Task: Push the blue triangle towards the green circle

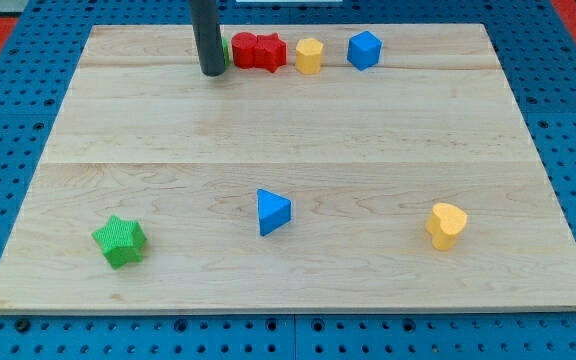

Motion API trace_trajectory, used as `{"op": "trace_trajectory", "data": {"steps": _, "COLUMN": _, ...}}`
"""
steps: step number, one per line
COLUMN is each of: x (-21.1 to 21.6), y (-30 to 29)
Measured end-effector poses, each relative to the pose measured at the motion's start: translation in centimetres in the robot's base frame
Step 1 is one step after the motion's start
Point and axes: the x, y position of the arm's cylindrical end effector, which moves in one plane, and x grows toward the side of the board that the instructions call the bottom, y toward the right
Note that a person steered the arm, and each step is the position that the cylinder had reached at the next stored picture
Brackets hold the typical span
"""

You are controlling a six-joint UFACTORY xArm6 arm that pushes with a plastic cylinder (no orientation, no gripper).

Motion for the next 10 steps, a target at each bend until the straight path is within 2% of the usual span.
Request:
{"op": "trace_trajectory", "data": {"steps": 3, "x": -1.4, "y": -0.8}}
{"op": "trace_trajectory", "data": {"steps": 5, "x": 5.1, "y": 1.1}}
{"op": "trace_trajectory", "data": {"steps": 6, "x": 6.1, "y": 3.9}}
{"op": "trace_trajectory", "data": {"steps": 7, "x": 9.3, "y": 2.7}}
{"op": "trace_trajectory", "data": {"steps": 9, "x": 16.5, "y": 4.8}}
{"op": "trace_trajectory", "data": {"steps": 10, "x": 17.5, "y": 4.7}}
